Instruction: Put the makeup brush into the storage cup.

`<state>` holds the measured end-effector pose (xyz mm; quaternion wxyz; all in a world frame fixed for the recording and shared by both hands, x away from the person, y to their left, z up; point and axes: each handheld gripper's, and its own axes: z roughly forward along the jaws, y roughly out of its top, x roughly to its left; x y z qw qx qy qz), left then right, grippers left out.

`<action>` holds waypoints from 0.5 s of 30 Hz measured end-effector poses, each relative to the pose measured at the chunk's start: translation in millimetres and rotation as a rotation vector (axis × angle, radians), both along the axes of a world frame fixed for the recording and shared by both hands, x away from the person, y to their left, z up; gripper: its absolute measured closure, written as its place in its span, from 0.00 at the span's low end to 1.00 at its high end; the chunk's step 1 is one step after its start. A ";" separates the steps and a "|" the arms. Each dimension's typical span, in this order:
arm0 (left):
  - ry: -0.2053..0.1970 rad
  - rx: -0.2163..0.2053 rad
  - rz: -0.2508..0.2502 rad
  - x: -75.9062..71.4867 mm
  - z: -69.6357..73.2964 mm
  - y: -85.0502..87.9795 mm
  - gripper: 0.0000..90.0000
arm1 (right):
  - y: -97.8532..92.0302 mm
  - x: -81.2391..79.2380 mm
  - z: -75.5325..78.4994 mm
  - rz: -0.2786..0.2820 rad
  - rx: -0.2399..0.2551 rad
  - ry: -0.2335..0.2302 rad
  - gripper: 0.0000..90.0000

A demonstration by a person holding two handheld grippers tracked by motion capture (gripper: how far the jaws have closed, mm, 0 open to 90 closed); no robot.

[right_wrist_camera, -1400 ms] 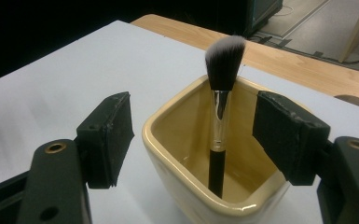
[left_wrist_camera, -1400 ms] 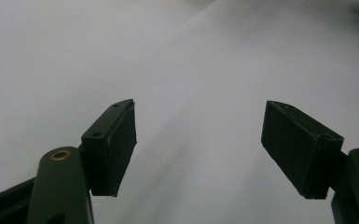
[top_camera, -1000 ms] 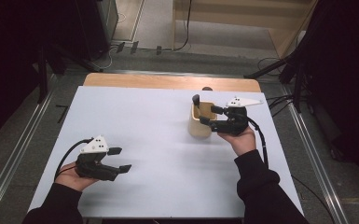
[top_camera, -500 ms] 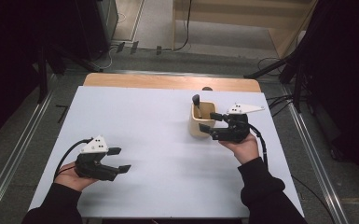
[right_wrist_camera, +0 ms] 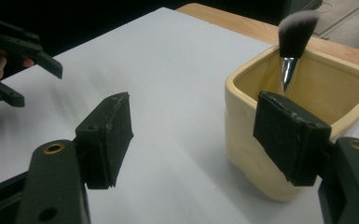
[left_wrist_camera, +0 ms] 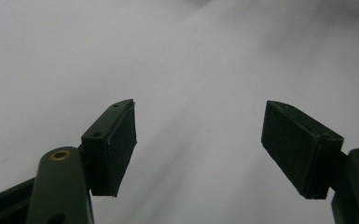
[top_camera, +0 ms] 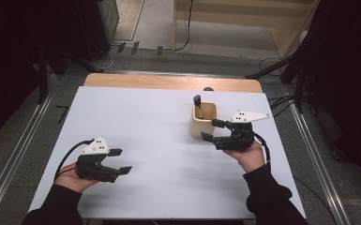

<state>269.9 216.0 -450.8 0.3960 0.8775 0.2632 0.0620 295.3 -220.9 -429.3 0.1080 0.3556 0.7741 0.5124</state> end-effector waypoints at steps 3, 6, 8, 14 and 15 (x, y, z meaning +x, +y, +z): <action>0.000 -0.002 0.003 0.1 0.1 0.2 0.30 | 0.4 -3.9 -0.2 0.012 -0.005 0.001 0.32; 0.001 -0.003 0.004 0.3 0.1 0.7 0.30 | 0.4 -7.1 -1.2 0.029 0.001 0.005 0.32; 0.003 -0.002 0.003 0.2 0.0 0.5 0.30 | 0.5 -9.4 -2.4 0.037 -0.007 0.002 0.32; 0.002 -0.002 0.002 0.1 0.2 0.6 0.30 | 1.1 -16.0 -8.2 0.046 -0.051 0.006 0.32; 0.002 -0.003 0.002 0.2 0.3 0.7 0.30 | 0.9 -16.8 -8.9 0.045 -0.049 0.008 0.32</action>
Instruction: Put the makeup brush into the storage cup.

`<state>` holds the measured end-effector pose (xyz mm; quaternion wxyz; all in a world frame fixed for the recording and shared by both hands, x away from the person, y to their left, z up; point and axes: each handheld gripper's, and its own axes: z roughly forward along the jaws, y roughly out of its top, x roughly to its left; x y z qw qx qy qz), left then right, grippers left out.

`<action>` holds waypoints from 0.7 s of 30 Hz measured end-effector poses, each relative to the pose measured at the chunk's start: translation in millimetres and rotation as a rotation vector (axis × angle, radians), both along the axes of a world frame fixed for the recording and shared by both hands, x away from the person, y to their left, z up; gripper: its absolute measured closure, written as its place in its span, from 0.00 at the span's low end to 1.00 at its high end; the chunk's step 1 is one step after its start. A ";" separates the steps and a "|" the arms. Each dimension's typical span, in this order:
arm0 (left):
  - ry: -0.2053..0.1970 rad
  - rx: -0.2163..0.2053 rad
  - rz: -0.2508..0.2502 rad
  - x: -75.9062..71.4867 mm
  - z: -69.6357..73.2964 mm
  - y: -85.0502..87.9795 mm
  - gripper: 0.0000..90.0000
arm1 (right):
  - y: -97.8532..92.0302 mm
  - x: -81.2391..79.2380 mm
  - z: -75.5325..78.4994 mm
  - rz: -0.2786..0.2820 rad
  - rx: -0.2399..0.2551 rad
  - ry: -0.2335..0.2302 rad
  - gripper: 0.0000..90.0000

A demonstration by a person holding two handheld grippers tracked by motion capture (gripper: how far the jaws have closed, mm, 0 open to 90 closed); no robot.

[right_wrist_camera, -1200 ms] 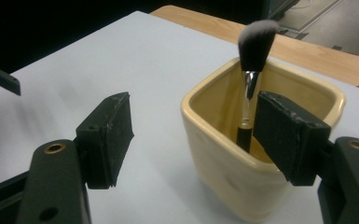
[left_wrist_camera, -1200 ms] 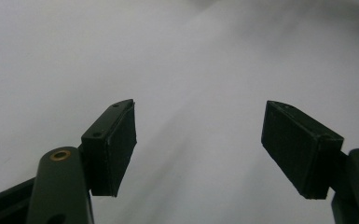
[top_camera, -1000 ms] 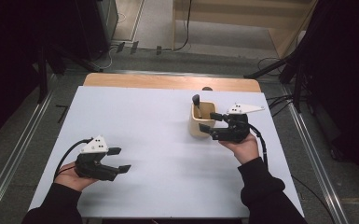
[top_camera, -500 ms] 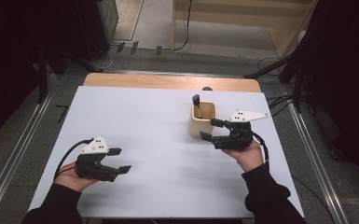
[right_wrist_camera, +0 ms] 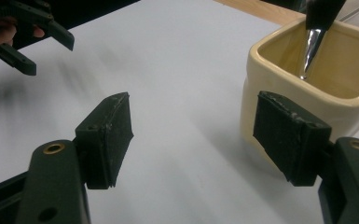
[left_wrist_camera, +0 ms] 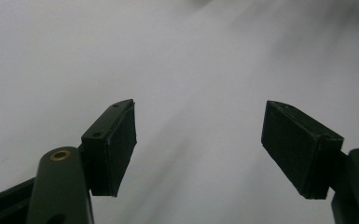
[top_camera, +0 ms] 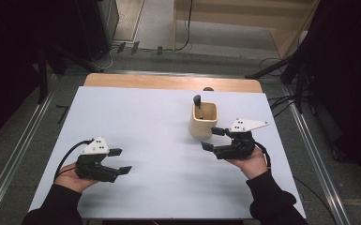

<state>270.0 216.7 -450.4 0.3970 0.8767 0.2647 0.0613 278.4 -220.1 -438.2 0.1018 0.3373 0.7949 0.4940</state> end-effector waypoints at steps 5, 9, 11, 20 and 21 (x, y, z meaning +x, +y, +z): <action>-0.001 0.001 -0.003 -0.2 0.2 -0.1 0.30 | -3.1 -6.1 -5.0 0.007 0.006 0.012 0.32; -0.003 0.001 -0.006 -0.4 0.5 -0.2 0.30 | -3.6 -10.7 -9.3 0.018 -0.022 0.014 0.32; -0.004 0.000 -0.005 -0.5 0.7 -0.3 0.30 | -4.2 -12.8 -11.5 0.024 -0.028 0.022 0.32; -0.004 0.000 -0.005 -0.6 0.6 -0.4 0.30 | -10.0 -21.0 -17.9 0.043 -0.034 0.023 0.31; -0.004 0.000 -0.005 -0.5 0.5 -0.4 0.30 | -10.8 -21.9 -19.0 0.049 -0.031 0.021 0.31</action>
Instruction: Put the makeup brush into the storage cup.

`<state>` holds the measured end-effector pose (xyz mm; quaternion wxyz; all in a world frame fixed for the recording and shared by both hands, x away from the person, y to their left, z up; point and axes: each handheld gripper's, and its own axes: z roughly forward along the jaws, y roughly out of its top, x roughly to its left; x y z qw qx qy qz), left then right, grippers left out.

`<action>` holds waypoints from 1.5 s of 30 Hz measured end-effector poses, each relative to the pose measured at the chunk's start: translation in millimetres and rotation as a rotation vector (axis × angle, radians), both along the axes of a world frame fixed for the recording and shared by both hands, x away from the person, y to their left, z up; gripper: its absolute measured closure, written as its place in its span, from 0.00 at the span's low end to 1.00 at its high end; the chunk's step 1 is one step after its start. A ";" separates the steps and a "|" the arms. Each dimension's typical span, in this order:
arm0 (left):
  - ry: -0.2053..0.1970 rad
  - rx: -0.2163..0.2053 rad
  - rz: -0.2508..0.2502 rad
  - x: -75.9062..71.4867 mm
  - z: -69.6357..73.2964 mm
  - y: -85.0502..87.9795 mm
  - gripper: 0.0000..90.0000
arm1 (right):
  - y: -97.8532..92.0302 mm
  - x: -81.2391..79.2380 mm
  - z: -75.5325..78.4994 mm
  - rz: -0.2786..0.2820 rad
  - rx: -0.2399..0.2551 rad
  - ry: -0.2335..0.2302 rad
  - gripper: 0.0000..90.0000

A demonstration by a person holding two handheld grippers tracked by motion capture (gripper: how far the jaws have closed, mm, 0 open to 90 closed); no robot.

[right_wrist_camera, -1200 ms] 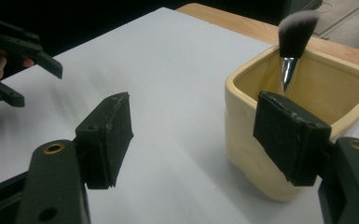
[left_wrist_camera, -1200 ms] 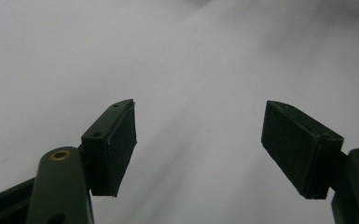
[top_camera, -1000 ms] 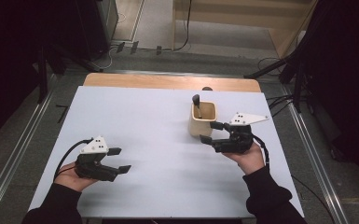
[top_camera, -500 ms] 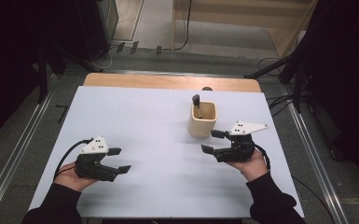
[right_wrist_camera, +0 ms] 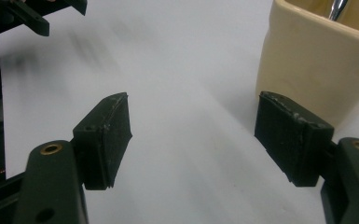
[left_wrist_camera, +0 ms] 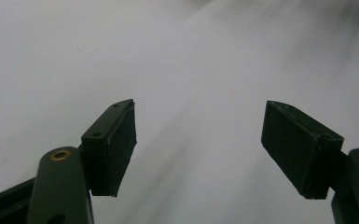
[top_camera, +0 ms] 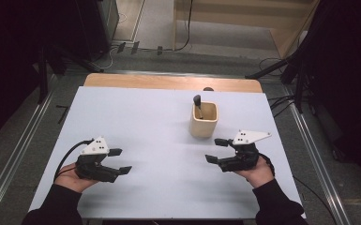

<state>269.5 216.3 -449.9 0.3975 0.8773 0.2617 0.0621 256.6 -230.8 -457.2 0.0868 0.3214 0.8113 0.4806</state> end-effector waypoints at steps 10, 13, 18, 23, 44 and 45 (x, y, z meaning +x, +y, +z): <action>-0.001 -0.001 0.000 -0.3 0.0 -0.3 0.30 | -8.0 -9.6 -6.8 0.004 -0.007 -0.002 0.30; -0.001 0.000 -0.001 -0.4 0.1 -0.4 0.30 | -10.5 -12.2 -7.5 0.002 -0.007 -0.001 0.29; -0.001 0.000 0.000 -0.4 0.1 -0.4 0.30 | -15.1 -16.1 -9.4 0.002 -0.008 -0.004 0.28; -0.002 0.001 0.000 -0.7 0.3 -0.6 0.30 | -19.0 -18.8 -9.3 0.006 0.012 -0.011 0.27; -0.006 0.001 -0.002 -0.8 0.7 -0.5 0.30 | -24.6 -18.9 -16.8 -0.011 0.009 0.004 0.27; -0.006 0.001 -0.002 -0.7 0.6 -0.5 0.30 | -24.8 -18.9 -16.8 -0.012 0.008 0.003 0.27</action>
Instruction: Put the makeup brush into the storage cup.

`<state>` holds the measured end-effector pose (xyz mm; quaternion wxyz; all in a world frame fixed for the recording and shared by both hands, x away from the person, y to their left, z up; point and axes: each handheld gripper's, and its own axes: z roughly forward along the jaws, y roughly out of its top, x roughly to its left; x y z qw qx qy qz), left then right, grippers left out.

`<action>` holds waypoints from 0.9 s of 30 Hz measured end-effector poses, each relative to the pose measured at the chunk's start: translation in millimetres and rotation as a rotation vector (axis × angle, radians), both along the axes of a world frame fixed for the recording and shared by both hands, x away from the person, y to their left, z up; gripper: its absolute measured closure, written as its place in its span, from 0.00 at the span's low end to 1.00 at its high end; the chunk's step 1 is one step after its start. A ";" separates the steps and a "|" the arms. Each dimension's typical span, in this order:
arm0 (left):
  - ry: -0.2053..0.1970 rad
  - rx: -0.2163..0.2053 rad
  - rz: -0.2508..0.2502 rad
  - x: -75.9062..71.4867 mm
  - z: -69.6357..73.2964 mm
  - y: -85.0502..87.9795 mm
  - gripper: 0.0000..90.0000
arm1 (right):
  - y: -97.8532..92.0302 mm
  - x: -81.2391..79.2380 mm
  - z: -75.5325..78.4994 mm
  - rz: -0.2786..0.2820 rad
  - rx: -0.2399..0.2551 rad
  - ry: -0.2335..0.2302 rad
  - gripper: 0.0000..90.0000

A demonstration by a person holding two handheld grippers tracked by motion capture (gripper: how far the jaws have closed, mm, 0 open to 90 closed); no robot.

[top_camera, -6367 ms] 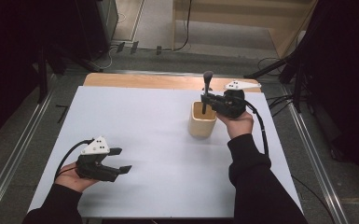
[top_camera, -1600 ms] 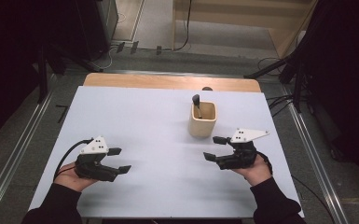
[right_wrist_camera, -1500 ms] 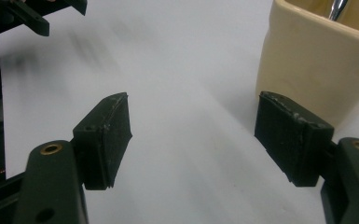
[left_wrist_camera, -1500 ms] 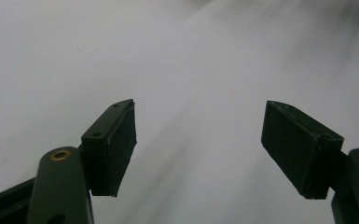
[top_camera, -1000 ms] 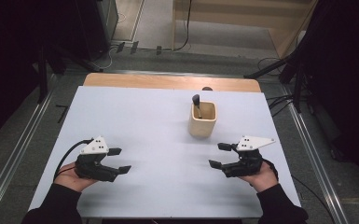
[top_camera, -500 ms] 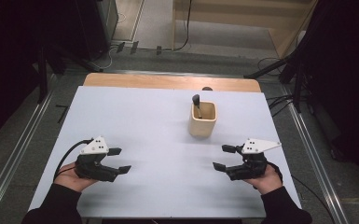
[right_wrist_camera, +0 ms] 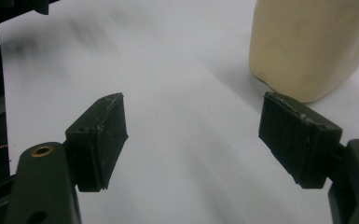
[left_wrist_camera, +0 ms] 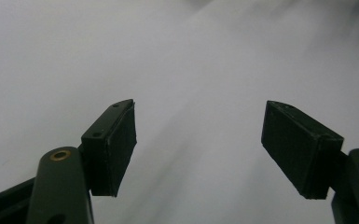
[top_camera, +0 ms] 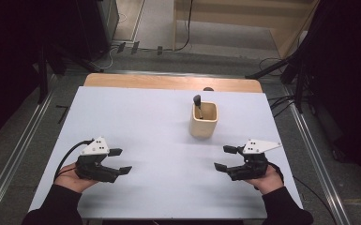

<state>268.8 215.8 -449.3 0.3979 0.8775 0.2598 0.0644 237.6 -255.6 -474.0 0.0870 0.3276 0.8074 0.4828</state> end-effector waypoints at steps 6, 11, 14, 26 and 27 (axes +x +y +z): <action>0.003 0.007 -0.003 -0.3 0.1 -0.8 0.30 | 0.5 0.4 -0.6 0.001 -0.003 0.001 0.27; 0.003 0.006 -0.005 -0.3 0.2 -0.8 0.30 | 0.6 0.5 -0.7 0.003 -0.006 0.001 0.27; 0.002 0.003 -0.004 -0.4 0.0 -0.8 0.30 | 0.5 0.4 -0.5 0.000 -0.002 0.000 0.27; 0.000 0.003 -0.004 -0.4 0.3 -0.3 0.30 | 0.8 0.4 -0.5 0.005 -0.002 -0.003 0.27; 0.000 0.003 -0.003 -0.5 0.3 -0.3 0.30 | 0.8 0.4 -0.5 0.006 -0.003 -0.004 0.27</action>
